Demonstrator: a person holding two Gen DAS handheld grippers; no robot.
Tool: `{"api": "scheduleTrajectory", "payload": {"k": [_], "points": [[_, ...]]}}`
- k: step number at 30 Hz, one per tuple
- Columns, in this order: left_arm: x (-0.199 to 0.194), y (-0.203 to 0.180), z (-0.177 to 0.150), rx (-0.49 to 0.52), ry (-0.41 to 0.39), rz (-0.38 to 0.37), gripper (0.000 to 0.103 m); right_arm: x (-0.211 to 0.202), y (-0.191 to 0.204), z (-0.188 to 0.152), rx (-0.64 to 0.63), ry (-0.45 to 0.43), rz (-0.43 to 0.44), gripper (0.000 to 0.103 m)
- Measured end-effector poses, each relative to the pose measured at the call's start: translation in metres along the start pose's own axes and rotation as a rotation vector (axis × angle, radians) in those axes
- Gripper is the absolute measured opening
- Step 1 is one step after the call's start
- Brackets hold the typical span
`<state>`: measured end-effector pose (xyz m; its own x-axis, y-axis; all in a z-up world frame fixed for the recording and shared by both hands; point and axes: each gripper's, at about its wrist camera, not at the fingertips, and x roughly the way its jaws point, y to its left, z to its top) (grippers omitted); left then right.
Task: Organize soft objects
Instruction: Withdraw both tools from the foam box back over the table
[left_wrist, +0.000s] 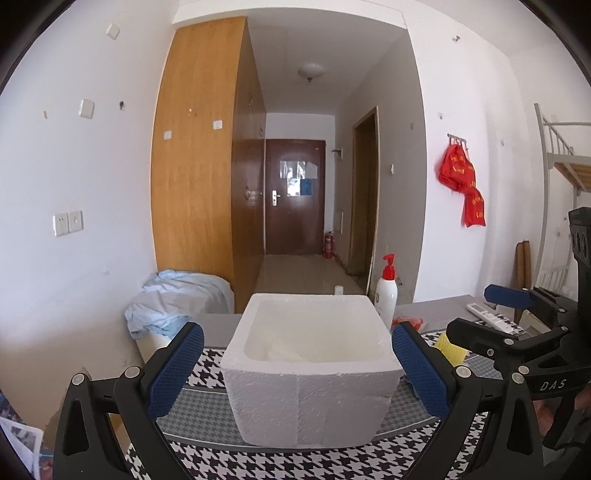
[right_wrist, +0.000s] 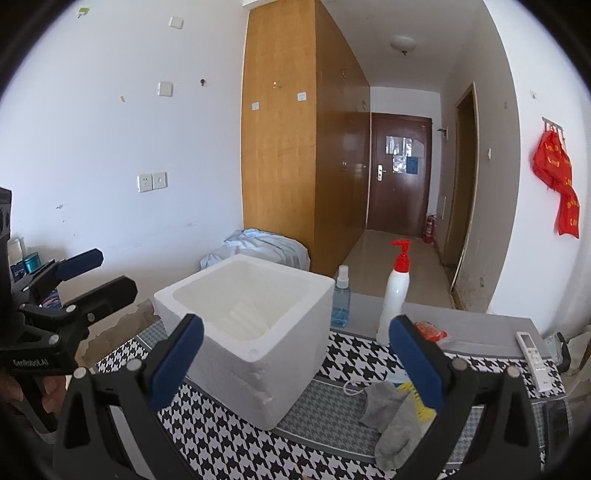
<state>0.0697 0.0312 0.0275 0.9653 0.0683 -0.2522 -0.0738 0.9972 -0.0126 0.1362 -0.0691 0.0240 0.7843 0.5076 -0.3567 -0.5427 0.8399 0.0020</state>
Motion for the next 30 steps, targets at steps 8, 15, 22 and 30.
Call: {"api": "scheduleTrajectory", "payload": {"k": [8, 15, 22, 30], "points": [[0.0, -0.004, -0.004, -0.002, 0.006, -0.017, 0.102, -0.007, -0.003, -0.005, 0.002, -0.009, -0.009, 0.102], [-0.001, -0.01, -0.005, 0.007, -0.002, -0.045, 0.102, -0.013, -0.009, -0.011, 0.01, -0.011, -0.026, 0.102], [0.0, -0.017, -0.008, 0.007, 0.005, -0.056, 0.102, -0.02, -0.012, -0.017, 0.015, -0.013, -0.035, 0.102], [0.001, -0.023, -0.014, 0.006, 0.013, -0.083, 0.102, -0.025, -0.017, -0.024, 0.02, -0.01, -0.045, 0.102]]}}
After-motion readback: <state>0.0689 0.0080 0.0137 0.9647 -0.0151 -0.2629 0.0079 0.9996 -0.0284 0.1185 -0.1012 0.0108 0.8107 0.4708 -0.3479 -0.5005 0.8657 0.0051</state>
